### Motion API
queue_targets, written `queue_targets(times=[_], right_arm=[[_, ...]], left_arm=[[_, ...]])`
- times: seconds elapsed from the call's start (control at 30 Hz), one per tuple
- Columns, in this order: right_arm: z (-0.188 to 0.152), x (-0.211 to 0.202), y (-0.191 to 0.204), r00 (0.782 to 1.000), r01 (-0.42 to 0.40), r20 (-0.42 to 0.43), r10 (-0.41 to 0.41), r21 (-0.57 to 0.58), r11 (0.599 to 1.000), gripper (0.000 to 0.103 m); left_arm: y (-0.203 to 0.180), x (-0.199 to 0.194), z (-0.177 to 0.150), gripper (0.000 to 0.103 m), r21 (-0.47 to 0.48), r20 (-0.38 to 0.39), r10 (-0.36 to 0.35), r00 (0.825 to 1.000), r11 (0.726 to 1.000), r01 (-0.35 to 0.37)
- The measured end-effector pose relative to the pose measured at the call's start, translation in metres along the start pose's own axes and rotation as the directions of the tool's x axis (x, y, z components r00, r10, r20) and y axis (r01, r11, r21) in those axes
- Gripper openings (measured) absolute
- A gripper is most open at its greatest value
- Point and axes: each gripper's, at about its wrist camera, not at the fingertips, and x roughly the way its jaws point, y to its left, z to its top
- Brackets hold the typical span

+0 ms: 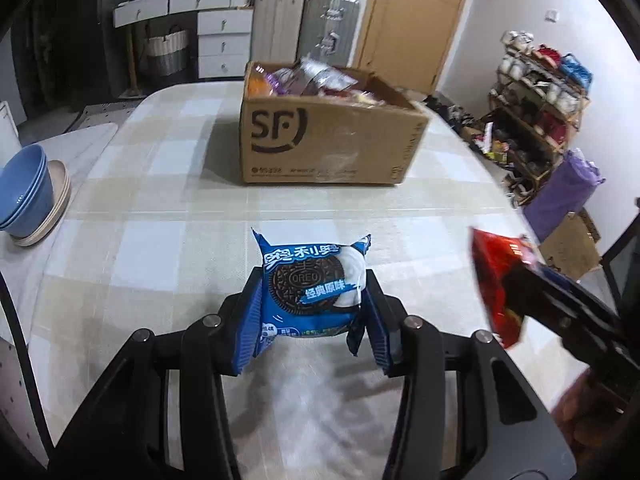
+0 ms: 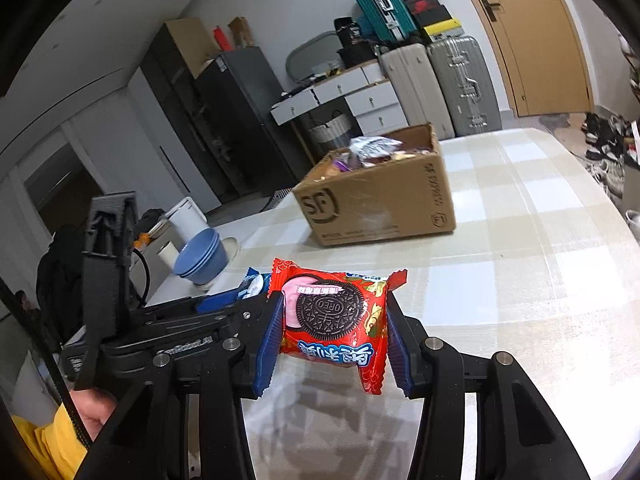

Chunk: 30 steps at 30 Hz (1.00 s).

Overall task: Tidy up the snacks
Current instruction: 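Lift both Oreo packs and carry them over the box, lowering inside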

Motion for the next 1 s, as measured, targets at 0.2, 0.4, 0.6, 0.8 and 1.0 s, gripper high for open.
queue_targets(times=[0.2, 0.4, 0.6, 0.8, 1.0], right_arm=[[0.003, -0.014, 0.017, 1.000, -0.006, 0.023, 0.007, -0.022, 1.000, 0.047], [0.008, -0.013, 0.028, 0.999, -0.014, 0.029, 0.016, -0.051, 0.999, 0.047], [0.008, -0.007, 0.027, 1.000, -0.018, 0.020, 0.019, -0.038, 0.999, 0.047], [0.001, 0.005, 0.018, 1.000, -0.024, -0.008, 0.023, -0.019, 1.000, 0.047], [0.001, 0.015, 0.005, 0.999, -0.020, -0.026, 0.020, 0.010, 1.000, 0.047]], left_arm=[[-0.002, -0.038, -0.011, 0.043, 0.001, 0.032, -0.038, 0.999, 0.999, 0.038], [0.006, -0.053, -0.008, 0.043, -0.009, 0.056, -0.051, 0.997, 0.999, 0.051], [0.012, -0.044, -0.005, 0.043, -0.026, 0.023, -0.073, 0.997, 0.997, 0.073], [0.013, -0.024, -0.009, 0.043, -0.027, -0.016, -0.079, 0.997, 0.997, 0.079], [0.015, -0.008, -0.005, 0.043, -0.031, -0.031, -0.073, 0.997, 0.997, 0.072]])
